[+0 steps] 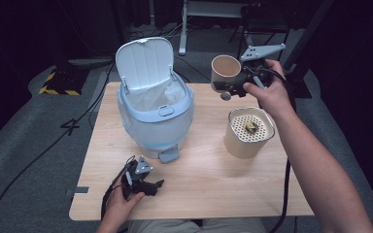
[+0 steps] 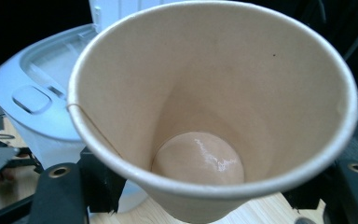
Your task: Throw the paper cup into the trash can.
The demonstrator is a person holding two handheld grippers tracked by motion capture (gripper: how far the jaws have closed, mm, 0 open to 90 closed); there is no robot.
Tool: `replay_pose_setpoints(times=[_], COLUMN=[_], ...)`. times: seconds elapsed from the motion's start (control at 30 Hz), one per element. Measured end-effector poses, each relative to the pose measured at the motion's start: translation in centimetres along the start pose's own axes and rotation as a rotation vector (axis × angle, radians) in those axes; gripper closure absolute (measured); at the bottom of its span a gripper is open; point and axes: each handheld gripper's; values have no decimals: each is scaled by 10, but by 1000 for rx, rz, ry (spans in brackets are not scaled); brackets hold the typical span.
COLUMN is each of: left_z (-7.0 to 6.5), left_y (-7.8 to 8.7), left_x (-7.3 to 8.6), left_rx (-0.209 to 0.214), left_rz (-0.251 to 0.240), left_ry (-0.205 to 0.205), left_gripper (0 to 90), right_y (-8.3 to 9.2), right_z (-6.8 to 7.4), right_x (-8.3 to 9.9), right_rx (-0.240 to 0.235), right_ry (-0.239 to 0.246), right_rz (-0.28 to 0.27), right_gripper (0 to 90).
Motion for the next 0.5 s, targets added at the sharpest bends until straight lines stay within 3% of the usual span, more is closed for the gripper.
replay_pose_setpoints(times=[0.23,0.5], left_z=[1,1], left_y=[0,0], left_x=[-1,-1], left_rx=[-6,-7], left_rz=[2,-1], left_ry=[-7,-10], left_gripper=[150,150], right_y=[-35,-64], right_z=[22,37], right_x=[-24,-36], right_rx=[2,8], right_ry=[5,-5], right_rz=[-16,-19], right_gripper=[292,291])
Point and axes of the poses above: each handheld gripper's, and its own axes: y roughly backward along the jaws, x roughly out of its underside, z roughly to its left, and after that the axes turned 14 degrees about -x, right-handed
